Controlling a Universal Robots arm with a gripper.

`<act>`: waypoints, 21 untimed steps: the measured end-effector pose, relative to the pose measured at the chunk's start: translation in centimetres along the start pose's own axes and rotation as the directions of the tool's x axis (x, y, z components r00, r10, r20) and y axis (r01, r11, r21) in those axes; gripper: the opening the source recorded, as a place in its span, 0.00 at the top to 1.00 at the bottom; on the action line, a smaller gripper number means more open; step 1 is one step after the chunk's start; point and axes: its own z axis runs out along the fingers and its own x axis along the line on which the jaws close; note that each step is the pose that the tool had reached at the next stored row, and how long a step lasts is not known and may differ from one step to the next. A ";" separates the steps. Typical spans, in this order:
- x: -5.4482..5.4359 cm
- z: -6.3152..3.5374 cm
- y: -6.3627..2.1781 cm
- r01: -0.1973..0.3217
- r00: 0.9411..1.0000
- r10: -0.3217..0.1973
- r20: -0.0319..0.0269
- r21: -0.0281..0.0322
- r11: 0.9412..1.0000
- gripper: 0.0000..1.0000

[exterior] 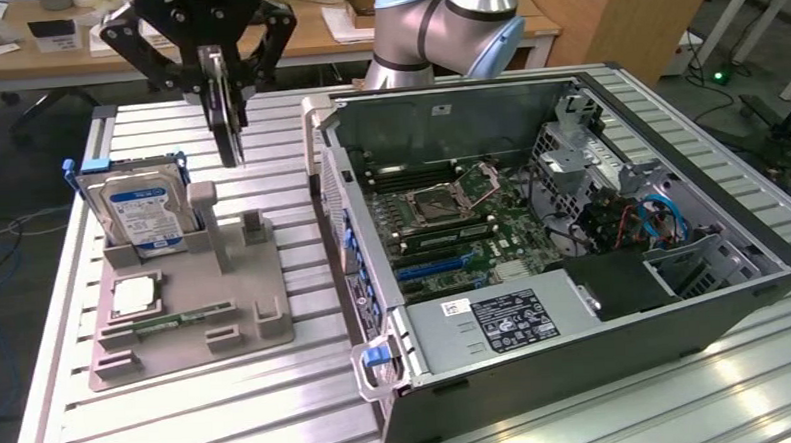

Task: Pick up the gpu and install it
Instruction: 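Pick up the gpu and move the gpu toward the slot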

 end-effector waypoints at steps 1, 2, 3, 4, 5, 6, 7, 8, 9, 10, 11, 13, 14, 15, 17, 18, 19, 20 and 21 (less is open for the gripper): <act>0.0 -0.11 0.00 0.000 1.000 0.000 0.000 0.000 1.000 0.72; 0.0 -0.11 0.00 0.000 1.000 0.000 0.000 0.000 1.000 0.72; 0.0 -0.11 0.00 0.000 1.000 0.000 0.000 0.000 1.000 0.72; 0.0 -0.11 0.00 0.000 1.000 0.000 0.000 0.000 1.000 0.72; 0.0 -0.12 0.01 0.000 1.000 0.000 0.000 0.000 1.000 0.72; -0.1 -0.12 0.00 0.000 1.000 0.000 0.000 0.000 1.000 0.72; -0.2 -0.12 0.00 0.000 1.000 0.000 0.000 0.000 1.000 0.72; -0.3 -0.11 0.00 0.000 1.000 0.000 0.000 0.000 1.000 0.72; -0.5 -0.11 0.00 0.000 1.000 0.000 0.000 0.000 1.000 0.72; -0.6 -0.11 0.00 0.000 1.000 0.000 0.000 0.000 1.000 0.72; -0.7 -0.11 0.00 0.000 1.000 0.000 0.000 0.000 1.000 0.72; -0.9 -0.11 0.00 0.000 1.000 0.000 0.000 0.000 1.000 0.72; -1.0 -0.11 0.00 0.000 1.000 0.000 0.000 0.000 1.000 0.72; -1.1 -0.10 0.00 0.000 1.000 0.000 0.000 0.000 1.000 0.72; -1.2 -0.10 0.00 0.000 1.000 0.000 0.000 0.000 1.000 0.72; -1.3 -0.10 -0.01 0.000 1.000 0.000 0.000 0.000 1.000 0.72; -1.4 -0.09 -0.01 0.000 1.000 0.000 0.000 0.000 1.000 0.72; -1.5 -0.10 -0.01 0.000 1.000 0.000 0.000 0.000 1.000 0.72; -1.6 -0.10 -0.01 0.000 1.000 0.000 0.000 0.000 1.000 0.72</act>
